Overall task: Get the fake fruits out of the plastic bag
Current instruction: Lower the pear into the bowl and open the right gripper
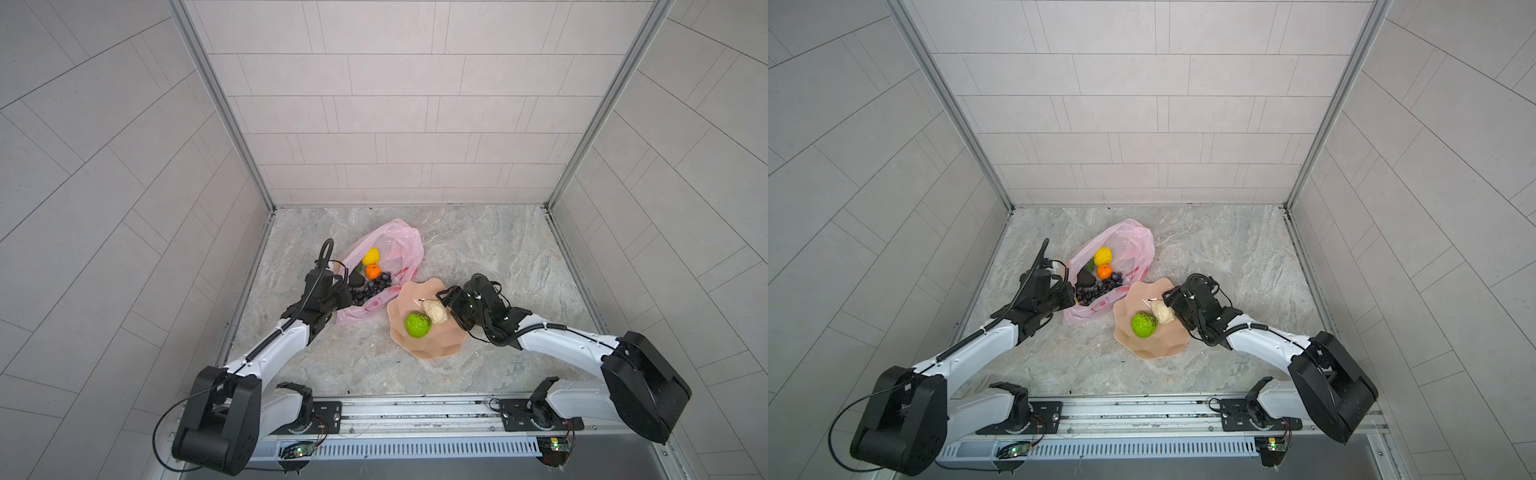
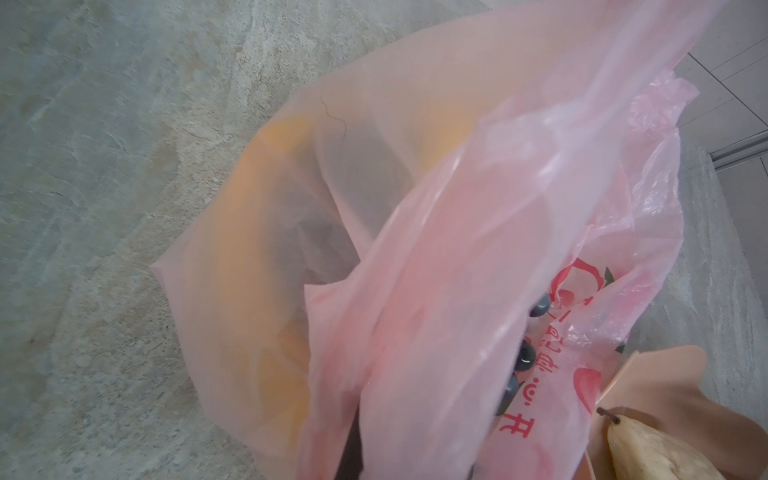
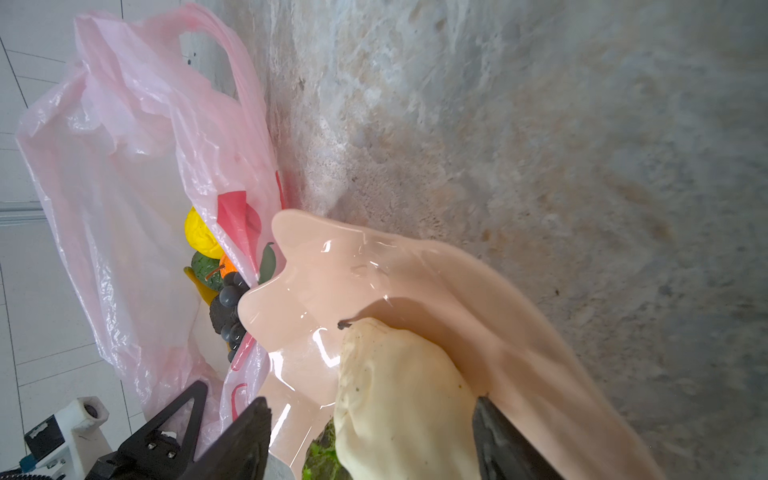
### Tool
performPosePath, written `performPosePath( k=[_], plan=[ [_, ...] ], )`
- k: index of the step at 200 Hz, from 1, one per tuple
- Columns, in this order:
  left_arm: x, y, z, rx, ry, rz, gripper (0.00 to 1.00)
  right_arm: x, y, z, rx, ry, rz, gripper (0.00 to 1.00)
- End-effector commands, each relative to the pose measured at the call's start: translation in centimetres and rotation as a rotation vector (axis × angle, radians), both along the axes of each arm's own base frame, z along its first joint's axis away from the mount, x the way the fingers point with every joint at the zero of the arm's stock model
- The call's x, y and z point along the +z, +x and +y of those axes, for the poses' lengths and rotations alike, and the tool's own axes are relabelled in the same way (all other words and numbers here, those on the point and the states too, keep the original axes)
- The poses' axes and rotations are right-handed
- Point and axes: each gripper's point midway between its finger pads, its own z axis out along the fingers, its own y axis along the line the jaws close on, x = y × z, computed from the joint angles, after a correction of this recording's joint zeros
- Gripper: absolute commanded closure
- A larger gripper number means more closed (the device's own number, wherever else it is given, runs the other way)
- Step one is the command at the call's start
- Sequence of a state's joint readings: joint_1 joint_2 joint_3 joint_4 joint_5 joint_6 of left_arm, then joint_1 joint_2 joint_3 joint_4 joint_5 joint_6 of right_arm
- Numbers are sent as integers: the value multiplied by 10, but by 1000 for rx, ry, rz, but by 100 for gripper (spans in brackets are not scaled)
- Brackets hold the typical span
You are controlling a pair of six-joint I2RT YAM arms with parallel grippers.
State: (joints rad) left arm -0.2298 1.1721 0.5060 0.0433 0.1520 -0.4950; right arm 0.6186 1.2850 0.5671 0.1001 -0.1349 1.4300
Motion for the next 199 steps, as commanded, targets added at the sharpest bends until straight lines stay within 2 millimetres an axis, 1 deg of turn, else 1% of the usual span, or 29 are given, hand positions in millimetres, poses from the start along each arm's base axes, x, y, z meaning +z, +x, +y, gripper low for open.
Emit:
performPosePath(
  k=[1, 36, 54, 98, 118, 120, 122, 144, 171, 187, 199],
  plan=[
    [10, 4, -3, -17, 12, -27, 98, 8, -5, 6, 33, -10, -8, 26],
    [10, 4, -2, -16, 15, -25, 98, 2, -13, 22, 94, -8, 21, 25],
    [9, 4, -2, -15, 16, -24, 98, -1, -17, 25, 106, -15, 32, 25],
    [9, 4, -2, -17, 14, -24, 98, 2, -28, 33, 146, -27, 30, 25],
    [10, 5, -2, -17, 14, -26, 98, -1, -30, 35, 158, -31, 37, 25],
    [10, 5, -3, -18, 14, -27, 98, 6, -26, 39, 159, -21, 23, 25],
    [10, 5, -2, -17, 15, -26, 98, 9, -25, 40, 160, -19, 18, 25],
    [9, 4, -2, -16, 16, -24, 98, 13, -24, 40, 167, -32, 10, 25],
    [10, 4, -2, -16, 16, -25, 98, 19, -23, 32, 163, -77, -8, 24],
    [10, 4, -2, -15, 16, -24, 98, 26, -22, 29, 169, -108, -26, 24],
    [10, 5, -2, -17, 15, -24, 98, 37, -18, 29, 187, -139, -62, 24]
  ],
)
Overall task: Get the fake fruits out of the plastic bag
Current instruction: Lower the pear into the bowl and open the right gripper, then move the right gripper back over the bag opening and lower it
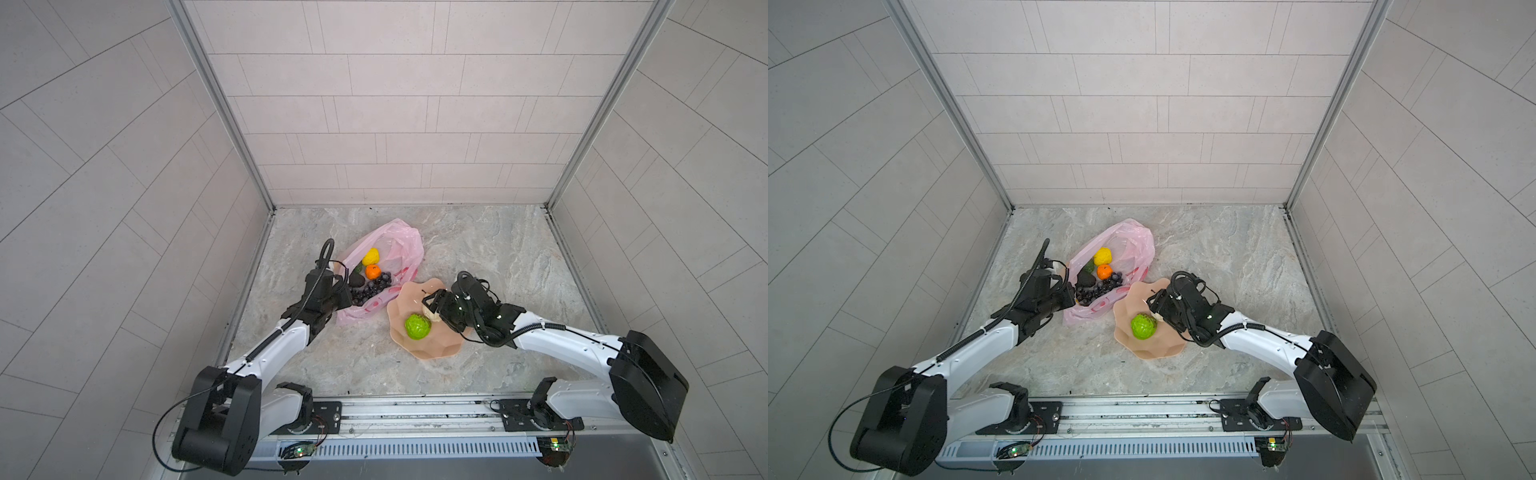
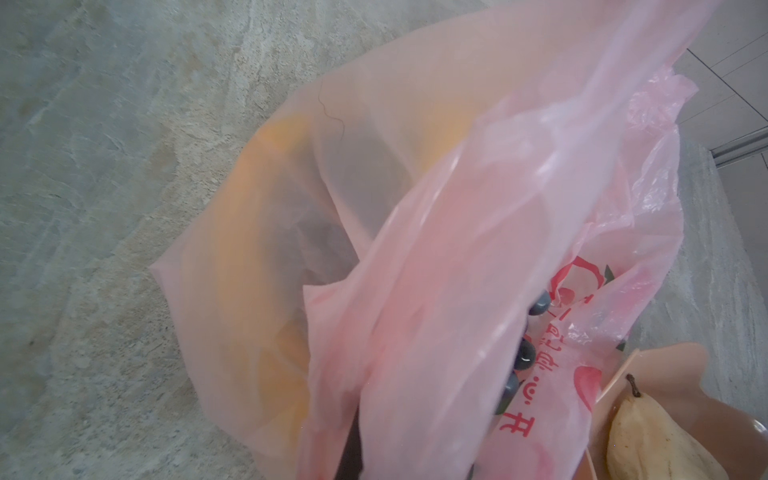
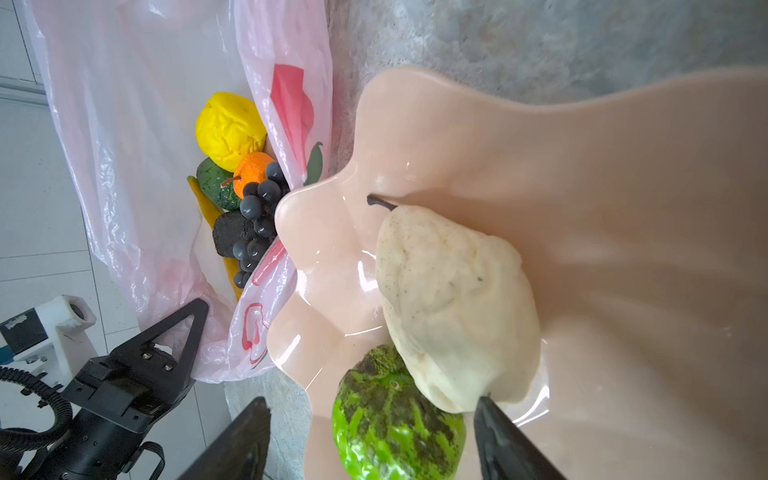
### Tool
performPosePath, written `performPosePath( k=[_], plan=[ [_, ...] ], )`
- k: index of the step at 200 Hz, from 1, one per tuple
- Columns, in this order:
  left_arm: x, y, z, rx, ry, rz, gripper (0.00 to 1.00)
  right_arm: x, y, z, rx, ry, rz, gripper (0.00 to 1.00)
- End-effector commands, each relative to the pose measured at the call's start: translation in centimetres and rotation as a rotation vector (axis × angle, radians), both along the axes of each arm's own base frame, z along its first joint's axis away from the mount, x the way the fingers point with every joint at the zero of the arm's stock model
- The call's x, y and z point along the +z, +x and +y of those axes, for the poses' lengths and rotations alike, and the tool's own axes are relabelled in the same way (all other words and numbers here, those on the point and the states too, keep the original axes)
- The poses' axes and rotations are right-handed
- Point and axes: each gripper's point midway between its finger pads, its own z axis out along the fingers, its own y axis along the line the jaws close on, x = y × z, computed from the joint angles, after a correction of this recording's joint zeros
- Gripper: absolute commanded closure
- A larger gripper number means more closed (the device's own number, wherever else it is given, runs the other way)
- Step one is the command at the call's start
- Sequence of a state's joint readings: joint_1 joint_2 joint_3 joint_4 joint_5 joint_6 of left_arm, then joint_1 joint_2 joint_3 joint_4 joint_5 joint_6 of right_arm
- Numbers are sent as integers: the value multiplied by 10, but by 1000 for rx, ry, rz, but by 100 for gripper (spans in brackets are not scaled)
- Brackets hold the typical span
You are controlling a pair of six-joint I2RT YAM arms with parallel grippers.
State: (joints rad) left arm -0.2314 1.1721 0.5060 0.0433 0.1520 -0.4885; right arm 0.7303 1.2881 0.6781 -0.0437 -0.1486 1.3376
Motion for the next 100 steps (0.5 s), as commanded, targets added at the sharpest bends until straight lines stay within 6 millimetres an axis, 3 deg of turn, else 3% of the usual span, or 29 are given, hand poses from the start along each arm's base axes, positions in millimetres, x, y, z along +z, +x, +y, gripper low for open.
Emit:
performPosePath(
  k=[1, 26, 50, 100],
  plan=[
    [9, 4, -2, -11, 10, -22, 98, 20, 5, -8, 8, -68, -60, 24],
    [10, 5, -2, -13, 7, -22, 98, 50, 21, -5, 98, -225, -146, 24],
    [11, 4, -2, -10, 6, -27, 98, 59, 38, 3, 149, -313, -202, 24],
    [13, 3, 1, 6, 7, -35, 98, 56, 78, 70, 308, -396, -269, 25]
  ],
)
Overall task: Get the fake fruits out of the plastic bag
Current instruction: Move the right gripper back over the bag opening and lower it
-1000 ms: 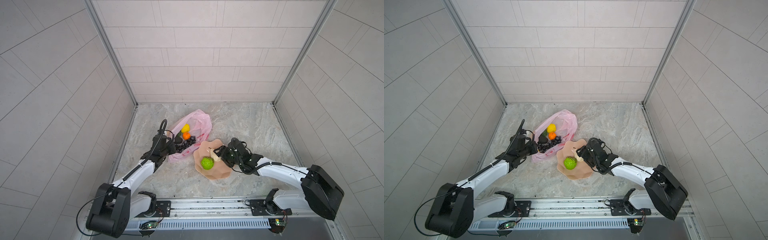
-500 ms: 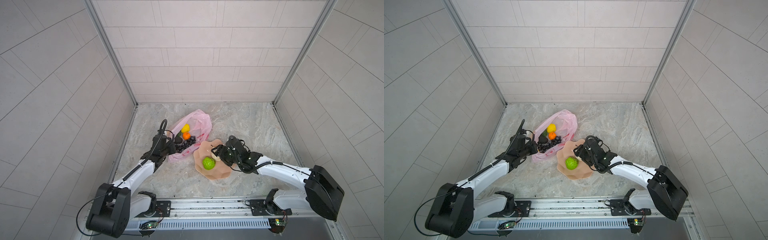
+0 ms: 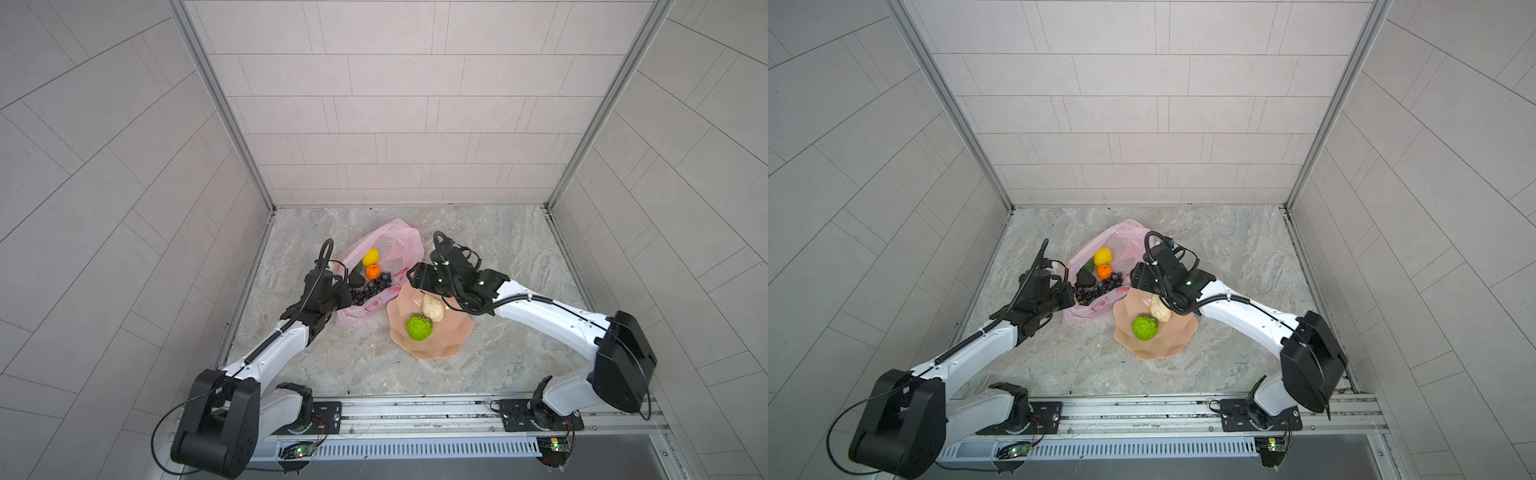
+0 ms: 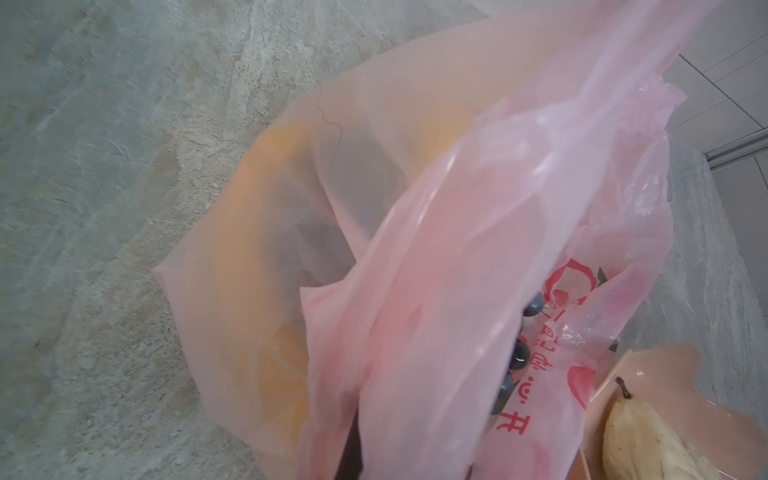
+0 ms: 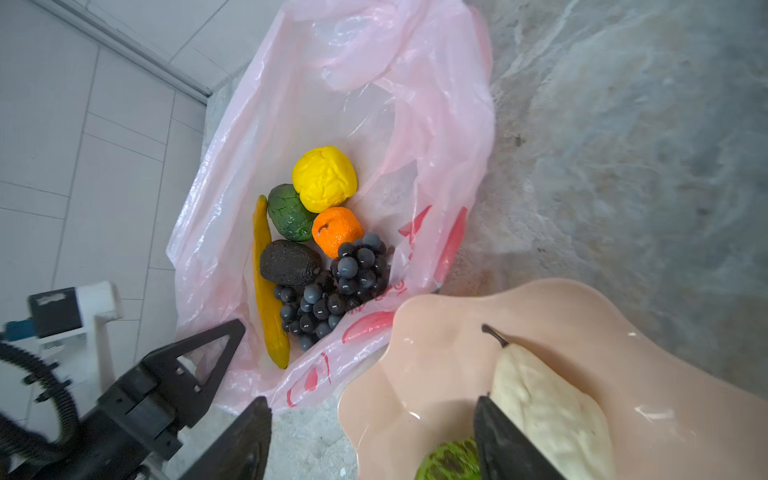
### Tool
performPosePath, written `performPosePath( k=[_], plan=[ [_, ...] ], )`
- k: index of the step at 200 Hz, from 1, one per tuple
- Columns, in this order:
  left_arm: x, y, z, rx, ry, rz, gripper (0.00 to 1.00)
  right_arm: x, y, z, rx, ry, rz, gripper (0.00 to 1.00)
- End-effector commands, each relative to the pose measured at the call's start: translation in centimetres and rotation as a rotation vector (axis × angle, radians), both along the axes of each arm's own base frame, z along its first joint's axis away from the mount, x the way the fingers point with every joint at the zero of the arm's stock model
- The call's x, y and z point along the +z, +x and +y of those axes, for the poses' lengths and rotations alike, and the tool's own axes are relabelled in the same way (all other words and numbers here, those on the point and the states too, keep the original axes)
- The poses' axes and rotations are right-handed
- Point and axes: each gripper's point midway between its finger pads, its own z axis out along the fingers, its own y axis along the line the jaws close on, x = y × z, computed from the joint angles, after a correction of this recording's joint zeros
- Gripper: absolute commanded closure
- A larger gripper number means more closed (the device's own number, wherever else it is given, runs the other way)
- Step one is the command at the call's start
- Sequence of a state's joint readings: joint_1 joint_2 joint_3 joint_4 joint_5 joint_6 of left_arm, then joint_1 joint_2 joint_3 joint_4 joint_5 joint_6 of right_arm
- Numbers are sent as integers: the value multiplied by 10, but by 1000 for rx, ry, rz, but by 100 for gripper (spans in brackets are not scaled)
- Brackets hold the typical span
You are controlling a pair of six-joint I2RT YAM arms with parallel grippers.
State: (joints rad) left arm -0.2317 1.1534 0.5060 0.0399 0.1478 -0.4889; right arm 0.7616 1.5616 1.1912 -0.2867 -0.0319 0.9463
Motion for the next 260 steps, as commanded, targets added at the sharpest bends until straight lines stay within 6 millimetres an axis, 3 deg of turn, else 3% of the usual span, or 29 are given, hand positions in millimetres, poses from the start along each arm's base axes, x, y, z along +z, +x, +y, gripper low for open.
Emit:
performPosePath(
  k=[1, 68, 122, 156, 260],
  plan=[
    [8, 3, 0, 1, 7, -19, 98, -13, 12, 19, 91, -124, -33, 25],
    [9, 3, 0, 2, 6, -23, 98, -34, 75, 80, 232, -223, -136, 23],
    [8, 4, -3, -14, 0, -19, 98, -63, 122, 108, 270, -299, -155, 20],
    [9, 4, -2, -12, 1, -24, 98, -78, 138, 116, 291, -341, -143, 19],
    [7, 4, -3, -13, 5, -18, 98, -97, 171, 117, 259, -345, -112, 19]
  ],
)
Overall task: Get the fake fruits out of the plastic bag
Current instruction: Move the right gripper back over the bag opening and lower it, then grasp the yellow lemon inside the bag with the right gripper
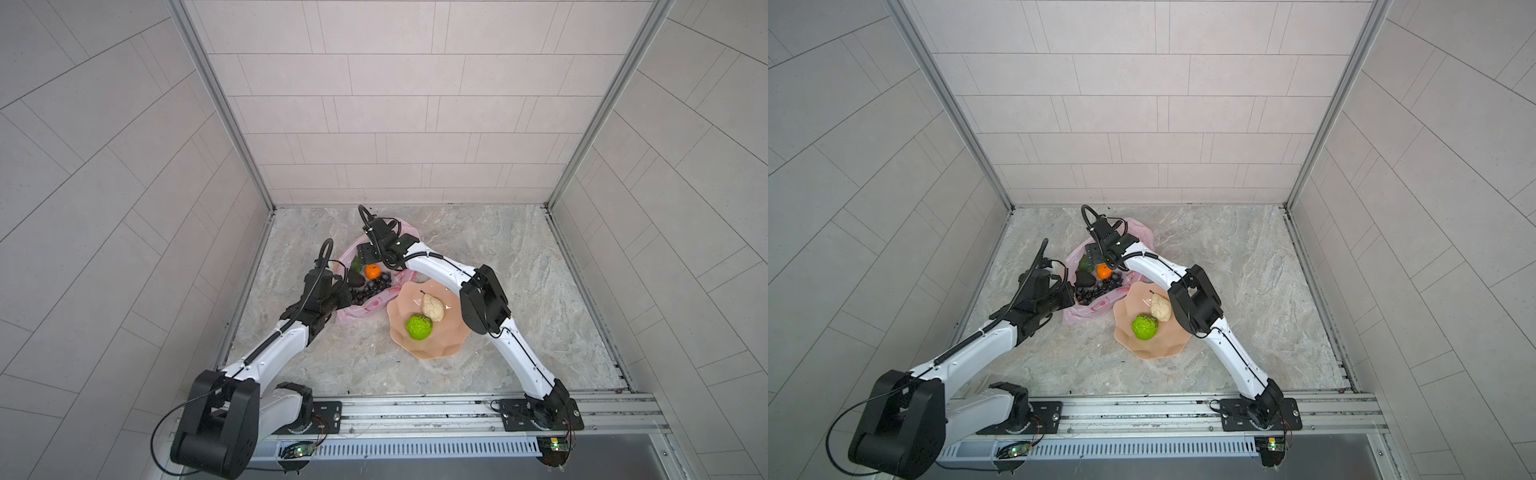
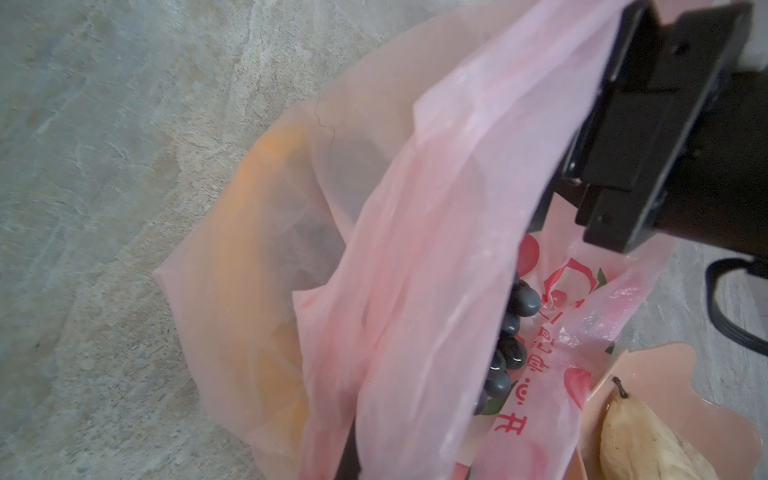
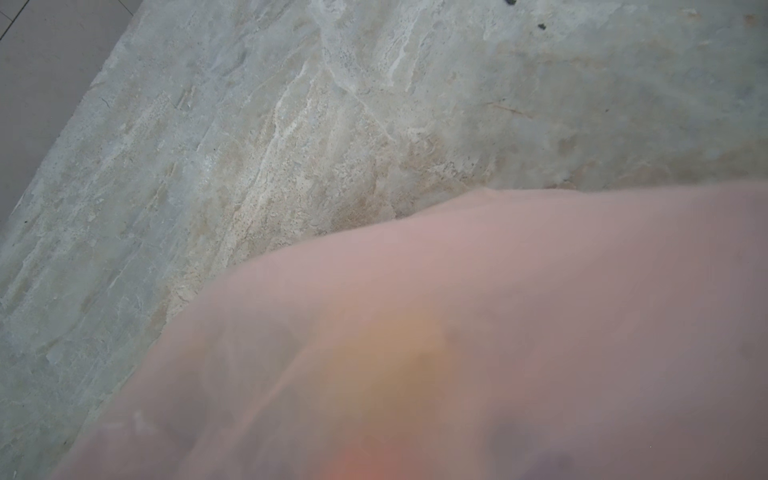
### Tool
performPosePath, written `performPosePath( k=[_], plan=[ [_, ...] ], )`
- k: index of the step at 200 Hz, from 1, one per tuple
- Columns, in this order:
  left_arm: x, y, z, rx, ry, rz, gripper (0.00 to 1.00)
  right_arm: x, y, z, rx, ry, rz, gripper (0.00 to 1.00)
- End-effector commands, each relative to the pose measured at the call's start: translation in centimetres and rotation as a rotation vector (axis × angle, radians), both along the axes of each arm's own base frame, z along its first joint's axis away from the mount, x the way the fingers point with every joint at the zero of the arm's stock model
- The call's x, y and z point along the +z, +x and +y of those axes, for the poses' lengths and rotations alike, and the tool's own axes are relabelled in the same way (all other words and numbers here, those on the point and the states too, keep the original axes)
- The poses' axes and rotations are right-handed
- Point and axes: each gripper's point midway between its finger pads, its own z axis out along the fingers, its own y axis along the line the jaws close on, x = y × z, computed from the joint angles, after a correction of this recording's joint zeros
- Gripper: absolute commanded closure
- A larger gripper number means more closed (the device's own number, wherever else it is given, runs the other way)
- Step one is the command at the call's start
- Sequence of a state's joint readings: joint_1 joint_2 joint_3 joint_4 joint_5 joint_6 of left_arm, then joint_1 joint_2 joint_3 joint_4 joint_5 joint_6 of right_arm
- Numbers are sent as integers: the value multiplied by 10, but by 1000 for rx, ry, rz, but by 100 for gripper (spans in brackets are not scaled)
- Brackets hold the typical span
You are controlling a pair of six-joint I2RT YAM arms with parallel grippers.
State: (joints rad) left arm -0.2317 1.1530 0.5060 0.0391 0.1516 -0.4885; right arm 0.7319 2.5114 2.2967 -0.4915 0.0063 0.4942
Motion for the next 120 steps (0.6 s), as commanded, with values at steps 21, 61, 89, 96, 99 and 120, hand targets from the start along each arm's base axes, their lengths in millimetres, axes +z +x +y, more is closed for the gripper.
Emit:
performPosePath(
  k=[21, 61, 89, 96, 99, 120],
  plan=[
    [5, 5, -1, -8, 10, -13, 98, -24, 5, -6, -10, -32, 57, 19],
    [2, 6, -2, -10, 14, 0, 98, -37, 5, -6, -15, -23, 104, 23],
    [2, 6, -2, -9, 14, -1, 98, -33, 8, -7, -11, 3, 112, 32],
    [2, 6, -2, -9, 14, -2, 98, -33, 8, -6, -8, 10, 114, 34],
    [2, 6, -2, -10, 14, 0, 98, -32, 8, -7, -9, 14, 116, 35],
    [2, 6, -2, -9, 14, -2, 98, -28, 9, -6, -7, 36, 124, 43]
  ],
)
